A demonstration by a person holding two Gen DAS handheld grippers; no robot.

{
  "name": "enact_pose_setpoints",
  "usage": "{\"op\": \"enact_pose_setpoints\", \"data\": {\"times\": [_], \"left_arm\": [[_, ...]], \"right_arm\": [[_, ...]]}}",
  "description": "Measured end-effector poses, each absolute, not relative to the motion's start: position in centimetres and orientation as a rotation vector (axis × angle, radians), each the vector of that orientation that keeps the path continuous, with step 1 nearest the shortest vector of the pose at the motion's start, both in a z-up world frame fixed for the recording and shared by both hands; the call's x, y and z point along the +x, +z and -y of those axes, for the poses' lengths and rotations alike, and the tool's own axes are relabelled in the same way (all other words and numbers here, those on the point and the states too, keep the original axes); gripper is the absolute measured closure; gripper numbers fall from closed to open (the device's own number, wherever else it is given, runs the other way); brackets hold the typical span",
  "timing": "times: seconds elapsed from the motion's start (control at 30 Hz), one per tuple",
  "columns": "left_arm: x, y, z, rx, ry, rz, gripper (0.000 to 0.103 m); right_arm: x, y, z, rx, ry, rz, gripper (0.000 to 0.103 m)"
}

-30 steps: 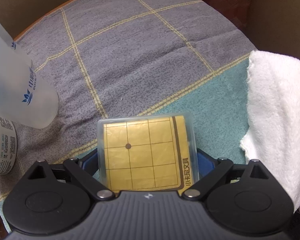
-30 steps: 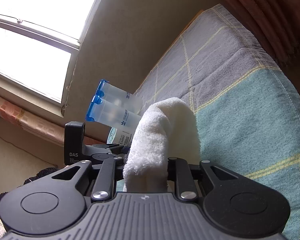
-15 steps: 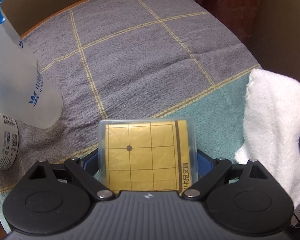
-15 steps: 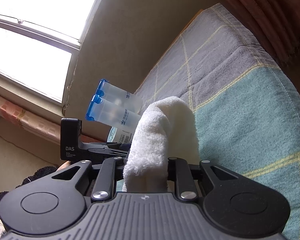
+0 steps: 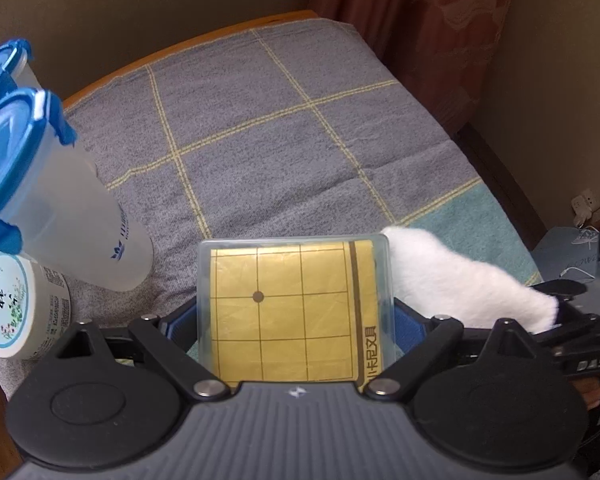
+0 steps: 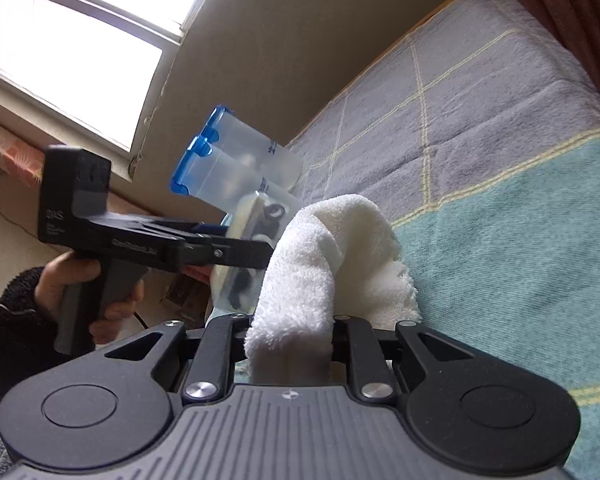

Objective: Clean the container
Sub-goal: 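Hold the tile box in the left tool while the right tool moves the cloth beneath it, then wipe the tile box underside with the cloth in the right tool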

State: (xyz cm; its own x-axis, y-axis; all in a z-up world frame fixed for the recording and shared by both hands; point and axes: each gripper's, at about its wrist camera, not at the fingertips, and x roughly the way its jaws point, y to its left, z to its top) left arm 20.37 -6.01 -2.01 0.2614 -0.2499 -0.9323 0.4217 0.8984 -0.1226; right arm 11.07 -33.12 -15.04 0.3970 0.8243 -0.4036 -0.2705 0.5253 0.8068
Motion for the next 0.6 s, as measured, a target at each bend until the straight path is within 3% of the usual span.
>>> {"op": "enact_pose_setpoints", "data": {"times": [0.23,0.6], "left_arm": [[20.7,1.0,5.8,0.128,-0.484,-1.222,0.010],[20.6,-0.1,6.5,0.072,-0.514,-1.283,0.010]], "right_arm": [[12.2,-15.0,29.1,0.658,0.912,-0.895,0.082],[10.7,-14.3,26.0,0.596,1.043,-0.835,0.082]]}}
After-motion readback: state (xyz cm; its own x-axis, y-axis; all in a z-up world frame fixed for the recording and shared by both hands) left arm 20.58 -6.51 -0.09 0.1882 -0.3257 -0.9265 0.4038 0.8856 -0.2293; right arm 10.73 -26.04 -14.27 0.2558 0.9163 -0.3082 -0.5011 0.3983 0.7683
